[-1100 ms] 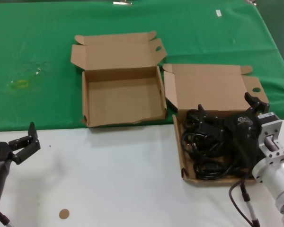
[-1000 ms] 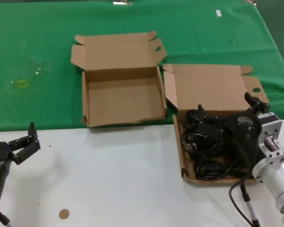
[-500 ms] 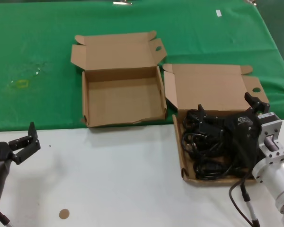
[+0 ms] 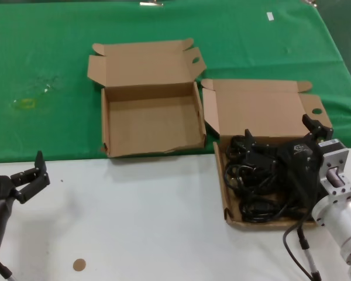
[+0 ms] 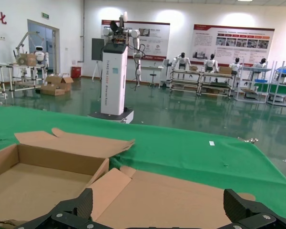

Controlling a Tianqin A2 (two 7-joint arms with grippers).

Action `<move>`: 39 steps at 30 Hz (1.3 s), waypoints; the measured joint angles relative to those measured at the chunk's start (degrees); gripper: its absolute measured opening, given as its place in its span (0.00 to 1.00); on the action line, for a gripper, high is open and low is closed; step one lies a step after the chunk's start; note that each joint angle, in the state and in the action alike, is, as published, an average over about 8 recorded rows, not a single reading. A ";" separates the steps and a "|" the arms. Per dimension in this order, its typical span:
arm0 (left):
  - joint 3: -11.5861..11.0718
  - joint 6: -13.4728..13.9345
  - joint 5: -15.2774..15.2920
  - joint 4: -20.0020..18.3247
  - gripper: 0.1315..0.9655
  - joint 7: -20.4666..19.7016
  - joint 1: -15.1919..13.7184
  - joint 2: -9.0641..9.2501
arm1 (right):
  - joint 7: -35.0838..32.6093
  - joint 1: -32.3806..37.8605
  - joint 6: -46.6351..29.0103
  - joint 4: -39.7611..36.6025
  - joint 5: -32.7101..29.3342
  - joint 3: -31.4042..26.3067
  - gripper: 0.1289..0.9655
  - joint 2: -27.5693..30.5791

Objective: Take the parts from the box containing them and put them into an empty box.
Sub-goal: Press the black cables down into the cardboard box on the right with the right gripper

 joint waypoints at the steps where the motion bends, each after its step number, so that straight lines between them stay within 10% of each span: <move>1: 0.00 0.00 0.00 0.00 1.00 0.00 0.00 0.00 | 0.00 0.00 0.00 0.00 0.00 0.00 1.00 0.00; 23: 0.00 0.00 0.00 0.00 0.81 0.00 0.00 0.00 | 0.00 0.00 0.00 0.00 0.00 0.00 1.00 0.00; 39: 0.00 0.00 0.00 0.00 0.35 0.00 0.00 0.00 | -0.23 0.13 -0.69 -0.48 0.03 0.67 1.00 0.19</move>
